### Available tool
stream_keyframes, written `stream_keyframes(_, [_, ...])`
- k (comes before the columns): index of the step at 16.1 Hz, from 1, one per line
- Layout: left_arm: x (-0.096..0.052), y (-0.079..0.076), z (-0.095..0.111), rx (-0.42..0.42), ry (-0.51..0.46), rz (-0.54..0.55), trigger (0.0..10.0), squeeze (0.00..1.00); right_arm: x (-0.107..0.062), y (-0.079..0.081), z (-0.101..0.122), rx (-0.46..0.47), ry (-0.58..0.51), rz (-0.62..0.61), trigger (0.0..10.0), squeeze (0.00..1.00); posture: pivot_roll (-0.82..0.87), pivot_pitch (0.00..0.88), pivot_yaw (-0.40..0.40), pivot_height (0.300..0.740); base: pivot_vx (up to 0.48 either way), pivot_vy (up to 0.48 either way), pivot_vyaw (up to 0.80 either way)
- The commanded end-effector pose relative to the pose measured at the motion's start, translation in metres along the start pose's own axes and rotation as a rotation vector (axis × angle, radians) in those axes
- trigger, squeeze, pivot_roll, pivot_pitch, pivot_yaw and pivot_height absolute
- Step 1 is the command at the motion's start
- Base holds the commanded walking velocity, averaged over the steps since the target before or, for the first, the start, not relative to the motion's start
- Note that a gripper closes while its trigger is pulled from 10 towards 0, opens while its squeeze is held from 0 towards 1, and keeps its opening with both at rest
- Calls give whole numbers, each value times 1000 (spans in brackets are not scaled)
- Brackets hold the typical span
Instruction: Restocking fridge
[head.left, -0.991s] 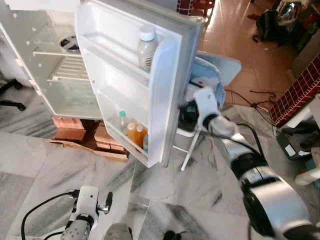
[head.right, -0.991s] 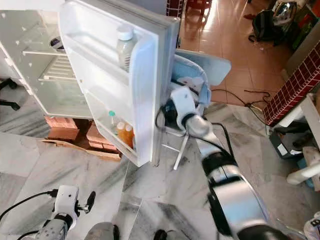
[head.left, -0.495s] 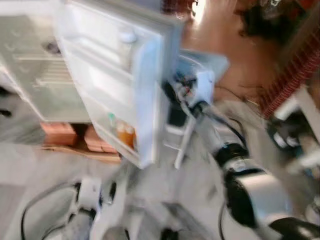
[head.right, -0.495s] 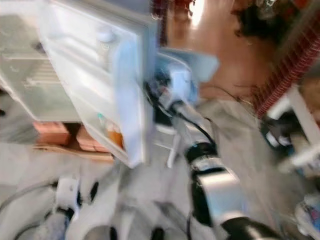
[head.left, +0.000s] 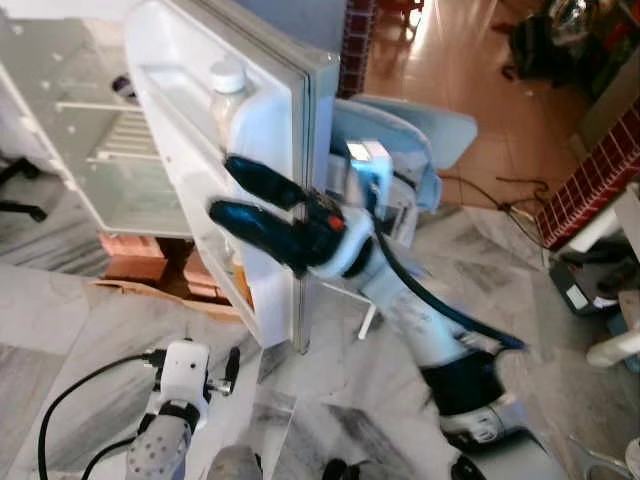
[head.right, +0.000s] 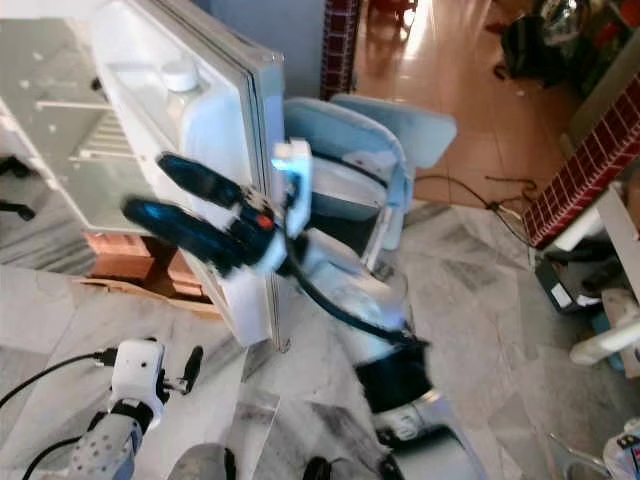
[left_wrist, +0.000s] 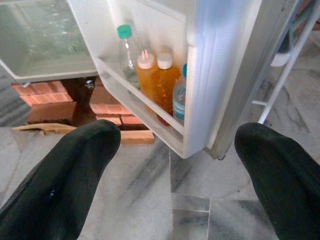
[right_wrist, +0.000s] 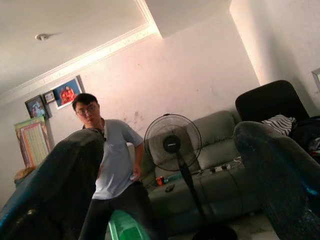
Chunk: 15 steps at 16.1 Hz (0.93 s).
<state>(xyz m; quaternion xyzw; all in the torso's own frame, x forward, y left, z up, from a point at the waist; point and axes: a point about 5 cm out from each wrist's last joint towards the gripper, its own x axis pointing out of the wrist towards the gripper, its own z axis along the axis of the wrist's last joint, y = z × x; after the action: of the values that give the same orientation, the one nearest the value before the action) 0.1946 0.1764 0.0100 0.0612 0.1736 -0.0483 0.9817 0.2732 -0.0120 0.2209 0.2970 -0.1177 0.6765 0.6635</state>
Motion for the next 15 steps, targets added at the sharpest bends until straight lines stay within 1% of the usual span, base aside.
stream_keyframes(1, [0,3,7,4,-11,9,10000,0,-5,4,-7,-5,54,37,10000,0,226,91,-51,740,0,0,0])
stream_keyframes(2, [-1,3,10,5,-6,12,10000,0,-12,0,-12,-21,89,2,10000,0,226,91,-51,740,0,0,0])
stream_keyframes(3, [-2,3,13,6,4,18,10000,0,-27,-10,-22,-51,162,-75,10000,0,226,89,-50,740,0,0,0])
stream_keyframes(4, [-3,3,13,8,22,23,10000,0,-44,-15,-32,-84,273,-127,10000,0,229,85,-49,740,0,0,0])
stream_keyframes(5, [-5,3,12,8,35,23,10000,0,-68,-27,-45,-127,446,-214,10000,0,230,84,-49,740,0,0,0])
stream_keyframes(6, [-6,3,10,8,45,23,10000,0,-92,-43,-53,-211,641,-347,10000,0,230,82,-50,740,0,0,0])
stream_keyframes(7, [-6,3,10,8,50,24,10000,0,-106,-58,-52,-306,755,-490,10000,0,230,80,-52,740,0,0,0])
stream_keyframes(8, [-6,3,10,9,52,25,10000,0,-114,-73,-45,-385,818,-618,10000,0,230,80,-52,740,0,0,0])
stream_keyframes(9, [-5,3,10,9,53,24,10000,0,-115,-79,-40,-431,840,-665,10000,0,232,78,-54,740,0,0,0])
stream_keyframes(10, [-4,4,8,10,60,24,10000,0,-113,-91,-28,-495,838,-758,10000,0,234,76,-54,740,0,0,0])
stream_keyframes(11, [-2,5,5,6,70,28,10000,0,-101,-96,-14,-534,746,-772,10000,0,237,75,-54,740,0,0,0])
stream_keyframes(12, [-2,6,3,4,79,39,10000,0,-94,-96,-8,-537,667,-773,10000,0,239,75,-56,740,0,0,0])
stream_keyframes(13, [1,10,7,3,55,62,10000,0,-90,-92,-5,-548,596,-755,10000,0,242,74,-60,740,0,0,0])
stream_keyframes(14, [6,13,15,9,9,85,10000,0,-94,-88,-5,-536,530,-761,10000,0,244,76,-61,740,0,0,0])
stream_keyframes(15, [7,14,19,9,-7,92,10000,0,-96,-86,-6,-530,512,-768,10000,0,244,76,-61,740,0,0,0])
